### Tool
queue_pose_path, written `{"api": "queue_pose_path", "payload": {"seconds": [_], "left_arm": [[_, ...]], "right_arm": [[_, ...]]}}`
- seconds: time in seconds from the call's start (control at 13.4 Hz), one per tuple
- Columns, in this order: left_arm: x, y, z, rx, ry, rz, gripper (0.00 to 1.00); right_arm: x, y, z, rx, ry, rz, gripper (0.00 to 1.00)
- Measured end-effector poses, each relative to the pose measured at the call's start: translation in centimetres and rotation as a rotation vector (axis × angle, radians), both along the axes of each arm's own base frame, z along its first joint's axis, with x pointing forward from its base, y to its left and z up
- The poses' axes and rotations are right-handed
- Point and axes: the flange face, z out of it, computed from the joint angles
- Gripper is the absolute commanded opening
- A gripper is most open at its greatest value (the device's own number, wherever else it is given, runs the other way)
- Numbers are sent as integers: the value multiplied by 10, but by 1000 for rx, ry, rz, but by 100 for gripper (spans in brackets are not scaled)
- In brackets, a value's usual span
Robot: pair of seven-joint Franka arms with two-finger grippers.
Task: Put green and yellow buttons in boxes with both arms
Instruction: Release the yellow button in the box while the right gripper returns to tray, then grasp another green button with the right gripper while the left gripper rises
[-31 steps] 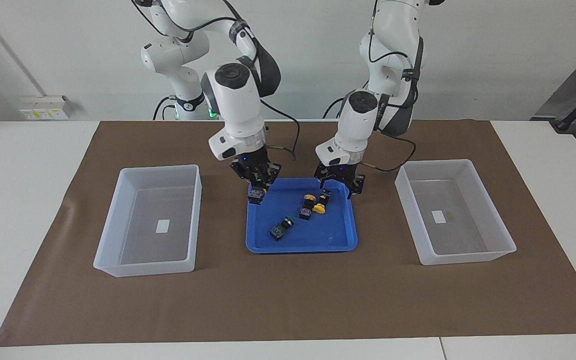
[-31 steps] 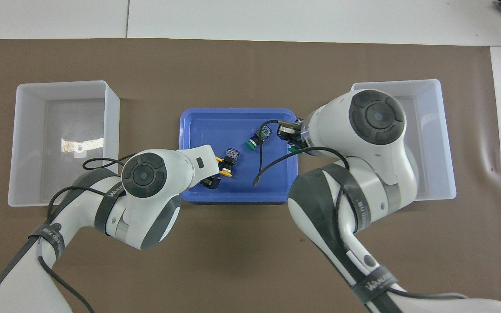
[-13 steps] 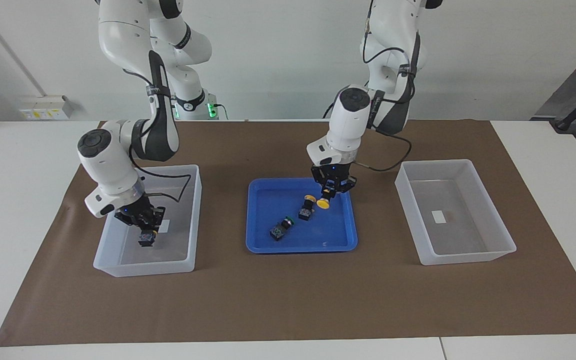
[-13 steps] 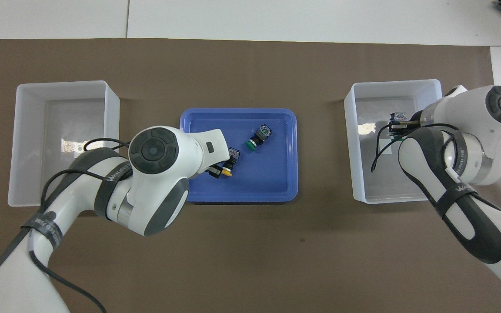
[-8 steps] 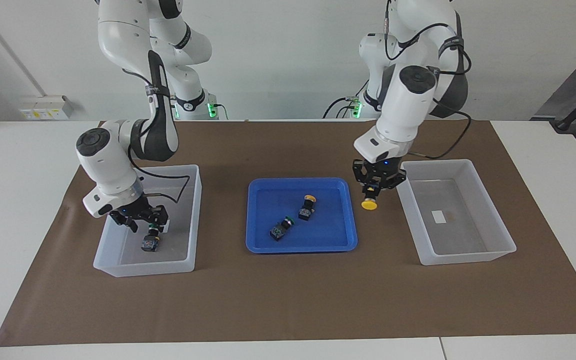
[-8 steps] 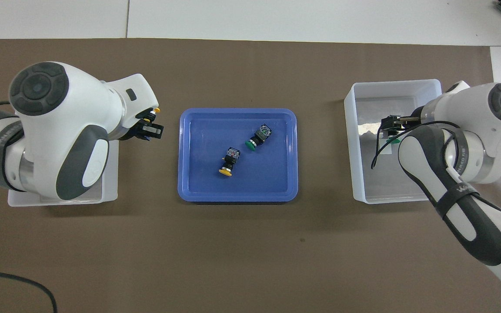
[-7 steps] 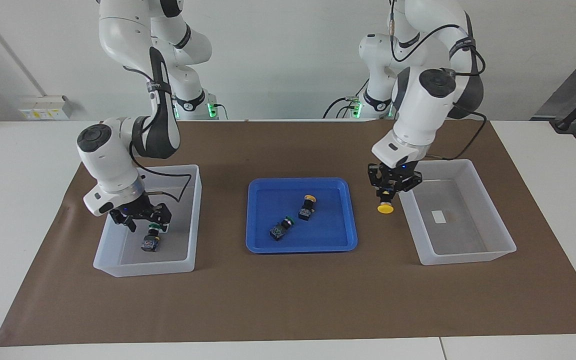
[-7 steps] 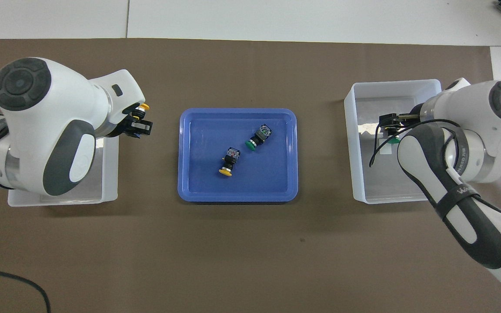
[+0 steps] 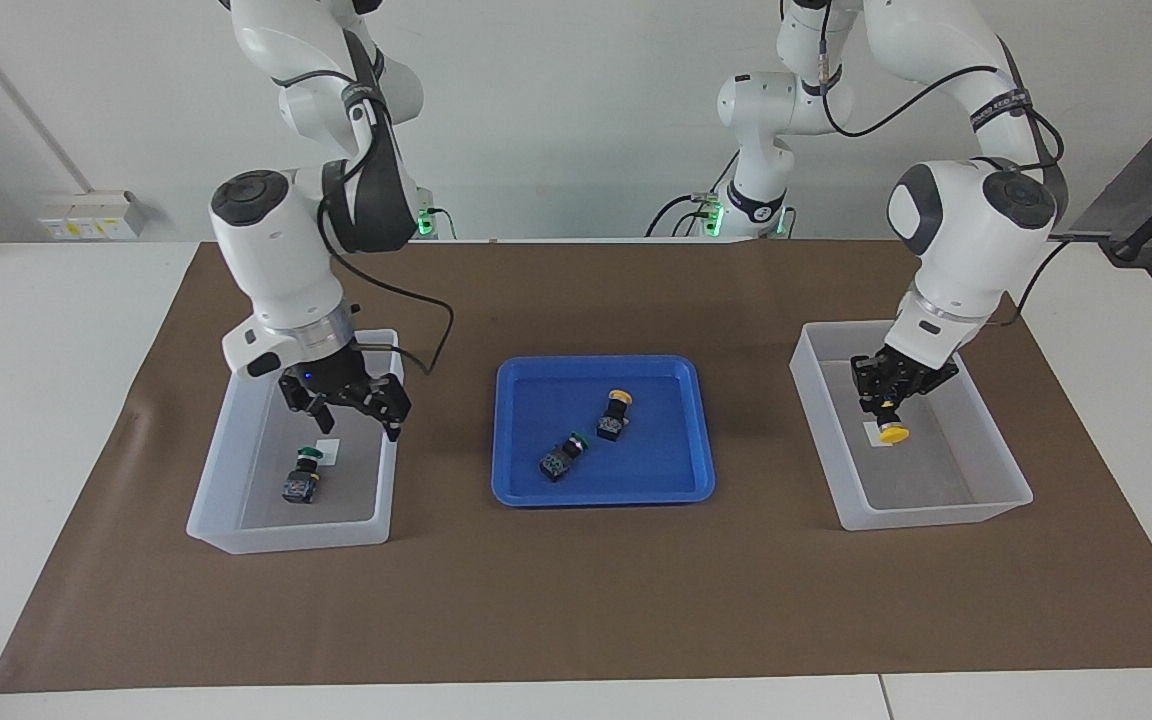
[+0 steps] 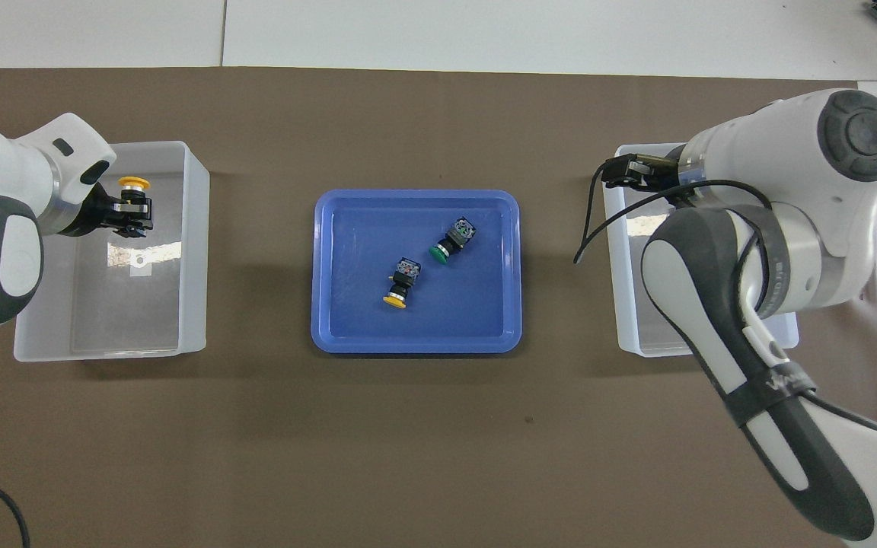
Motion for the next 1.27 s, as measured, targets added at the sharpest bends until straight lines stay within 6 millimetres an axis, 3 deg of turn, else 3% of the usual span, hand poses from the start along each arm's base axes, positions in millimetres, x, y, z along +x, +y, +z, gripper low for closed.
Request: {"api": "queue_pose_path", "payload": {"seconds": [0.22, 0.45, 0.52, 0.6, 0.75, 0.97, 1.12, 1.27], "left_arm": [[-5, 33, -46, 6, -3, 32, 0], [3, 49, -88, 14, -7, 39, 0], [5, 51, -101, 17, -10, 39, 64], [6, 52, -111, 18, -10, 37, 100], [7, 50, -115, 18, -11, 33, 100], [8, 49, -111, 18, -20, 29, 100], [12, 46, -98, 17, -37, 22, 100], [18, 38, -64, 10, -35, 8, 100]], "right_arm": [[-11, 80, -17, 39, -10, -68, 100], [-12, 143, -66, 57, 2, -136, 100], [-13, 165, -85, 60, 6, -154, 100], [-15, 184, -103, 64, 6, -166, 100], [-16, 205, -130, 64, 3, -168, 100], [-15, 205, -141, 55, 12, -169, 100], [-18, 208, -147, 47, 19, -161, 67], [-21, 212, -153, 40, 26, -150, 36]]}}
